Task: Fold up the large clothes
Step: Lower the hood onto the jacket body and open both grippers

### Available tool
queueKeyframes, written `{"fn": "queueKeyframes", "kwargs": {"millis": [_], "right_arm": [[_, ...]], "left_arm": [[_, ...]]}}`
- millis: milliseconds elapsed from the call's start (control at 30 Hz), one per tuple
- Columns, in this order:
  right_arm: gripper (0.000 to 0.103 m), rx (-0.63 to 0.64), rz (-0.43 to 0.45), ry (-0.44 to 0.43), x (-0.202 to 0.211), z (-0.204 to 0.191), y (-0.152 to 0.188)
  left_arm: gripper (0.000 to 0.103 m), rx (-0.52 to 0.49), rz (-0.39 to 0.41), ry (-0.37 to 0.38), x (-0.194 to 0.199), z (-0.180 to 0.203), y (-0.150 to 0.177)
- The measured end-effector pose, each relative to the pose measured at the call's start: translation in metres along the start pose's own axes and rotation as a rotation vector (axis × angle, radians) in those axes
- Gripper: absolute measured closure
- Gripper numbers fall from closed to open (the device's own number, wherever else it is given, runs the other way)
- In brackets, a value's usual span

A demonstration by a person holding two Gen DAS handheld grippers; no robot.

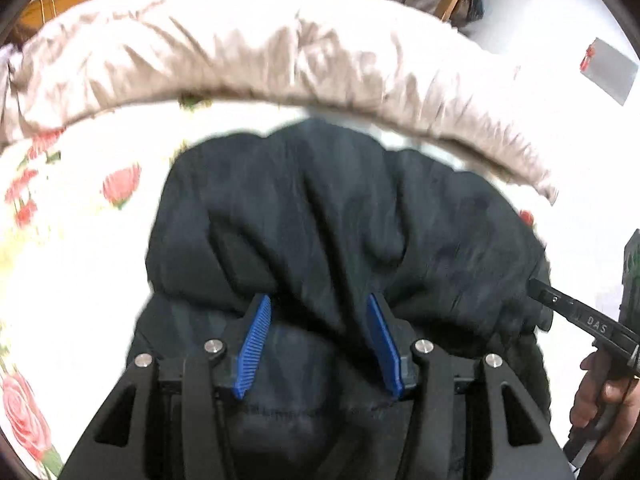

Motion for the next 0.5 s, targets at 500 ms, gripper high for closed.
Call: {"fn": "queueKeyframes", "kwargs": {"millis": [500], "right_arm": [[0.08,0.007,0.01,0.08,-0.069,0.028,-0.048]], "left_arm": [[0.051,-0.047,0.022,-0.13,-0.082,-0.013,-0.056]]}}
Point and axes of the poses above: each gripper's, at about its wrist camera, not at the fingertips, and x roughly against the way its jaws point, z to its right, y to its underside, the point moved 4 cm from there along -x, roughly the way its jaws point, and after that the axes turned 13 degrees about -z, right-handed, at the moved point
